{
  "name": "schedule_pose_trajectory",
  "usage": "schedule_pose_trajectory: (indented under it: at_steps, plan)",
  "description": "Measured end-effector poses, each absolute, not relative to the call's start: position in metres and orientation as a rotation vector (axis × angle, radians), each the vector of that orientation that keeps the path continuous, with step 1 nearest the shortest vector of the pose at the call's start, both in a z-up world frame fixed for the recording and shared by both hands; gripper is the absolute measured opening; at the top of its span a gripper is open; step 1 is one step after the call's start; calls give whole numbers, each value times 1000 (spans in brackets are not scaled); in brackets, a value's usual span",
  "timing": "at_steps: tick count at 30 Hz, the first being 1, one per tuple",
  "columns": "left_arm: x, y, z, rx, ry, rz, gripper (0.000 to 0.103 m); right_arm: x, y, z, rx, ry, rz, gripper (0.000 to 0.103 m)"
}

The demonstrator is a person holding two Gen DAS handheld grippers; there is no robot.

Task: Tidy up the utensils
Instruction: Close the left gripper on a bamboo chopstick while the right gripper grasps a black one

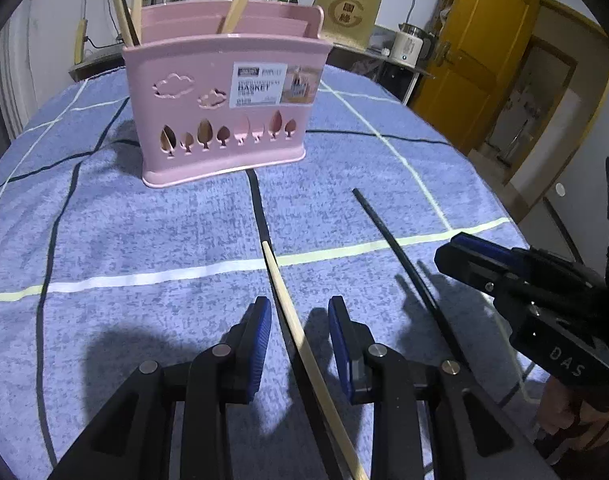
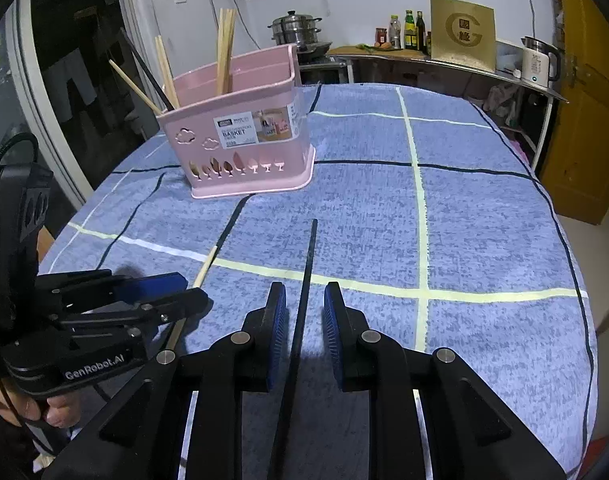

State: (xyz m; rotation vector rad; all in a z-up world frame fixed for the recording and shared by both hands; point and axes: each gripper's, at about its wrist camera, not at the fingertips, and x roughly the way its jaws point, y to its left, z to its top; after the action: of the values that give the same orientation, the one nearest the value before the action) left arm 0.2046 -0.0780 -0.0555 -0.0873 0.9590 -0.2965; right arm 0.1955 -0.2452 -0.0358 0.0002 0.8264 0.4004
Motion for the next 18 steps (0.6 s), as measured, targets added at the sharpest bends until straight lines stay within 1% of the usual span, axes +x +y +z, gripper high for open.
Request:
schedule_pose_trajectory:
  at_steps: [2,4,6,8,18]
  plan:
    - [206,-80,-56,-72,949,-290,29,199,-243,-38,-10,837,402,20]
    - [208,-82,-56,-58,945,-285,26,203,-240,-40,-21,845,404,20]
    - [210,-82,-56,-36,942,-271,15,206,-238,-42,-28,853,408,20]
    - [213,-82,-56,-15,942,-261,10,211,-235,-44,-35,865,407,20]
    - [225,-68,-54,33,957,-263,7,230,-226,-57,-62,921,405,20]
